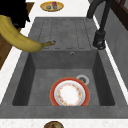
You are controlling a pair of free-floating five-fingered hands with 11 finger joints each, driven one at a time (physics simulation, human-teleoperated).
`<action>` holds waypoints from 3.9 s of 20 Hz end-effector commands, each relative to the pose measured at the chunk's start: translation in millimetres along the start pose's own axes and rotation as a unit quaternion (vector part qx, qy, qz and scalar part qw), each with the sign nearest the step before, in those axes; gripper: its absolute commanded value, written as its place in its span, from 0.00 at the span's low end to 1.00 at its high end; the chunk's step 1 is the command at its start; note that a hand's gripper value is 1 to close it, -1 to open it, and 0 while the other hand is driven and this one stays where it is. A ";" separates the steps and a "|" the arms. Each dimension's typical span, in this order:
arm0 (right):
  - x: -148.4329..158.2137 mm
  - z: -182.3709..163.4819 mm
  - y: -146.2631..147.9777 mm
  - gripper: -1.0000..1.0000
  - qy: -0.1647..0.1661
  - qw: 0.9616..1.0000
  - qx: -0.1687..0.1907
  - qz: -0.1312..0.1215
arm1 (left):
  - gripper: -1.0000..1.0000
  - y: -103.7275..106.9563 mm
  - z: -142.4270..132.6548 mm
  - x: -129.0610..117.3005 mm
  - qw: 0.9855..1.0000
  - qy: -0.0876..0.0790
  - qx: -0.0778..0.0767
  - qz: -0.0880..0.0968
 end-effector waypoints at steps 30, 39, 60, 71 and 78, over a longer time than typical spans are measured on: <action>-11.4 -170.2 229.5 0.00 0.076 0.996 -0.039 -0.034 | 0.50 0.0 0.0 0.0 1.000 0.000 0.000 0.000; -42.7 -225.2 271.8 1.00 0.079 0.996 -0.031 -0.024 | 0.50 0.0 0.0 0.0 1.000 0.000 0.000 0.000; -44.2 -211.8 293.1 0.00 0.077 0.989 -0.083 0.099 | 0.50 0.0 0.0 0.0 1.000 0.000 0.000 0.000; -38.9 -193.6 259.4 0.00 0.128 0.974 -0.125 0.142 | 0.50 0.0 0.0 0.0 1.000 0.000 0.000 0.000; -32.8 -190.0 236.6 0.00 0.185 0.961 -0.120 0.165 | 0.50 0.0 0.0 0.0 1.000 0.000 0.000 0.000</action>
